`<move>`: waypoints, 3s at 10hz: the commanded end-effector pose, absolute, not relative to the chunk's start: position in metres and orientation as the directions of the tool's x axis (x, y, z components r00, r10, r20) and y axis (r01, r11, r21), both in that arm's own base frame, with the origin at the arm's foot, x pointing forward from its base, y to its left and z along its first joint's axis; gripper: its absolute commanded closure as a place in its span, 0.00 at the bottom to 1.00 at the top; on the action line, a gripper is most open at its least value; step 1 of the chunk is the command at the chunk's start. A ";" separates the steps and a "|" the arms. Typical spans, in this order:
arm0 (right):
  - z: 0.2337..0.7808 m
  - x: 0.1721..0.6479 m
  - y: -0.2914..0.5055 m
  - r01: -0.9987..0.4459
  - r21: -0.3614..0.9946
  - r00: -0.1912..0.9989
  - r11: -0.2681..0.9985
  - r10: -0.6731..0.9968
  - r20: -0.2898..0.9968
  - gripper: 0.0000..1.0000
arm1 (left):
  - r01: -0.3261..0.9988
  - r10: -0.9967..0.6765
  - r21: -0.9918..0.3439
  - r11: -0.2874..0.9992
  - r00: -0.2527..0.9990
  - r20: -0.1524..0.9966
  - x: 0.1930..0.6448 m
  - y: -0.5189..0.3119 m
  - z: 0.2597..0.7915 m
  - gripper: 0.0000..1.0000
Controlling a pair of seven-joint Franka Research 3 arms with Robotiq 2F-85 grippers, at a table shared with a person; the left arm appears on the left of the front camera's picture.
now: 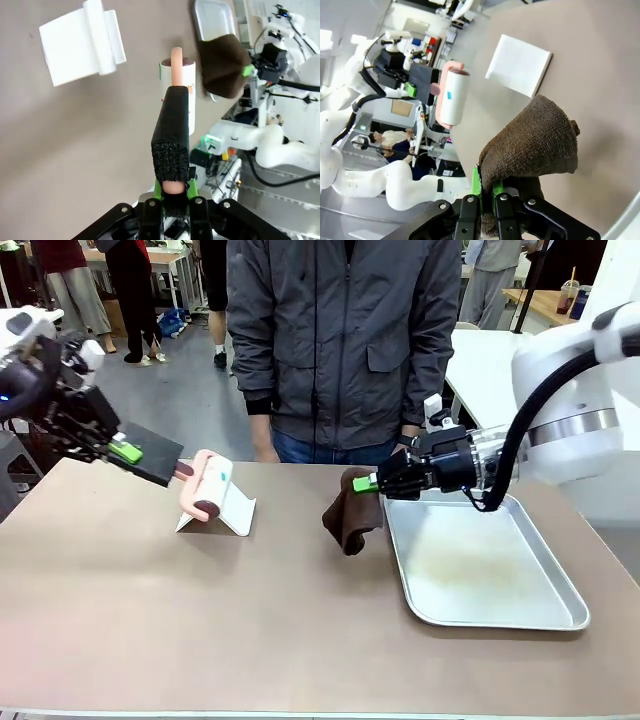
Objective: Clean the surface of the table.
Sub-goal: Return the Lint Roller and towel to their original positions.
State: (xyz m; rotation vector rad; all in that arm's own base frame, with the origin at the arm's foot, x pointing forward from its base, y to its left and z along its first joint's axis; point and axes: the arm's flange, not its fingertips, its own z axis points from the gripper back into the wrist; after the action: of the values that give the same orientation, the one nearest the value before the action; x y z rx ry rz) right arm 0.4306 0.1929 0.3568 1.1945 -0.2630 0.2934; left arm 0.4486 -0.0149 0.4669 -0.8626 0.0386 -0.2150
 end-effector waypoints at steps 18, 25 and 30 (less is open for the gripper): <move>0.322 0.452 0.208 -0.244 0.891 0.967 0.382 0.030 0.252 0.91 | 0.088 -0.147 -0.515 0.853 0.986 -0.074 0.534 -0.098 0.456 0.81; 0.316 0.454 0.209 -0.236 0.902 0.971 0.363 0.054 0.233 0.91 | 0.056 -0.112 -0.415 0.908 0.987 -0.111 0.564 -0.118 0.437 0.81; 0.314 0.453 0.210 -0.246 0.903 0.969 0.351 0.071 0.237 0.91 | 0.031 -0.083 -0.368 0.929 0.989 -0.126 0.564 -0.124 0.425 0.81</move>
State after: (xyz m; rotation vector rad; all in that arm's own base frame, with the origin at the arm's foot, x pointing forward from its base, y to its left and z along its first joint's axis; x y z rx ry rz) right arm 0.4483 0.2042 0.3117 1.1815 -0.1675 0.2079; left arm 0.5607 -0.1231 0.4287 -0.4302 0.1536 -0.0835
